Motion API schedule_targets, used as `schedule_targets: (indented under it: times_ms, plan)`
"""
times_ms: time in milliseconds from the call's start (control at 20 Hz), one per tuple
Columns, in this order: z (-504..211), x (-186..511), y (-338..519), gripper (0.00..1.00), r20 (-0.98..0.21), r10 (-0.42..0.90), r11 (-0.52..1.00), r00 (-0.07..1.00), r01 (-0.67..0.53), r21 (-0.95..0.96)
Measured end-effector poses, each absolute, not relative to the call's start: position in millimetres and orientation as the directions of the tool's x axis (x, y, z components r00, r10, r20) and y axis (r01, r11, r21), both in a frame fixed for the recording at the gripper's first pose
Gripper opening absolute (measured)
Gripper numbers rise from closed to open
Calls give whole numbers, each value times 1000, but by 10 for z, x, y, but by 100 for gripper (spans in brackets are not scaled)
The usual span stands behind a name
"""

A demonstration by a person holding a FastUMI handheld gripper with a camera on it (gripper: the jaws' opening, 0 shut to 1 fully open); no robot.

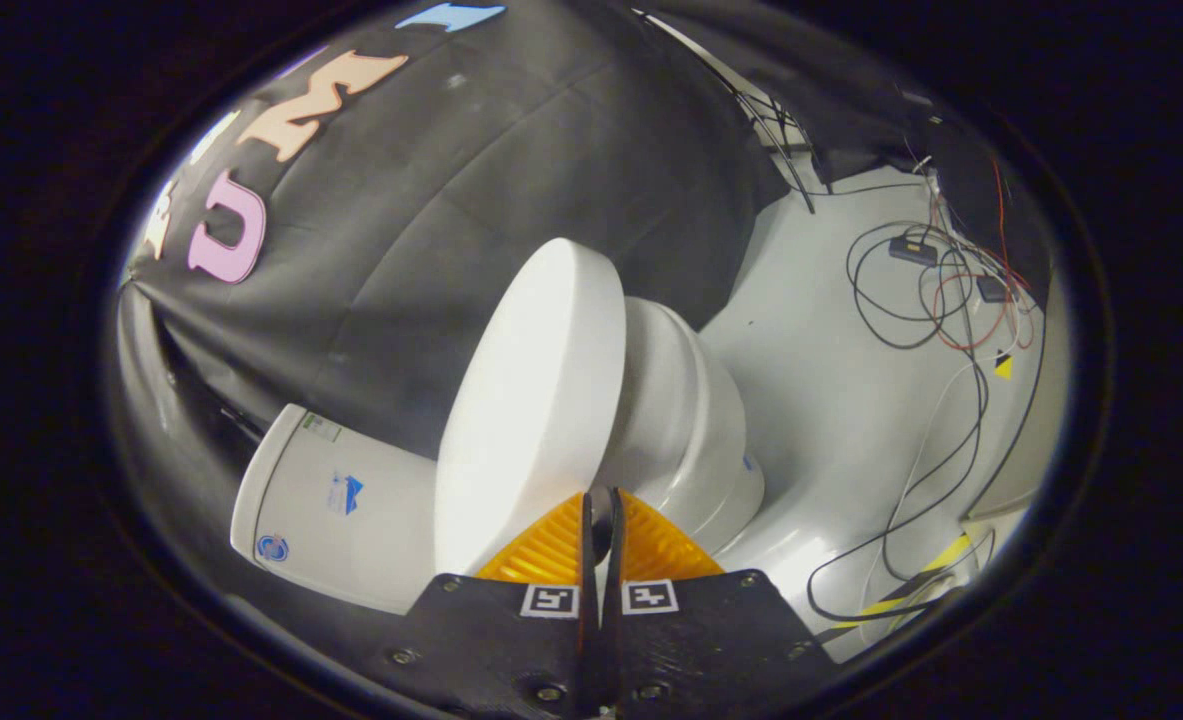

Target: Open the toilet lid.

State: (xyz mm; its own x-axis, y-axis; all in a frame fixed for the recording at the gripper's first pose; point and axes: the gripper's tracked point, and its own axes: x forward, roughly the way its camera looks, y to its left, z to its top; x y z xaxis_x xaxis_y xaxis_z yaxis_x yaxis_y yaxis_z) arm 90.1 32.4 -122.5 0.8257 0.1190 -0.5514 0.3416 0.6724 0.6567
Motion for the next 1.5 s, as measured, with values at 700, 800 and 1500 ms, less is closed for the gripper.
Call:
schedule_targets:
  times_ms: [700, 800, 1500]
  plan:
    - [-499, 942, 626, 1, -495, 104, 721, 862, 278, 635]
    - [-436, 943, 669, 1, -494, 91, 745, 864, 270, 610]
    - [13, 1028, 1034, 1, -441, 73, 820, 894, 198, 537]
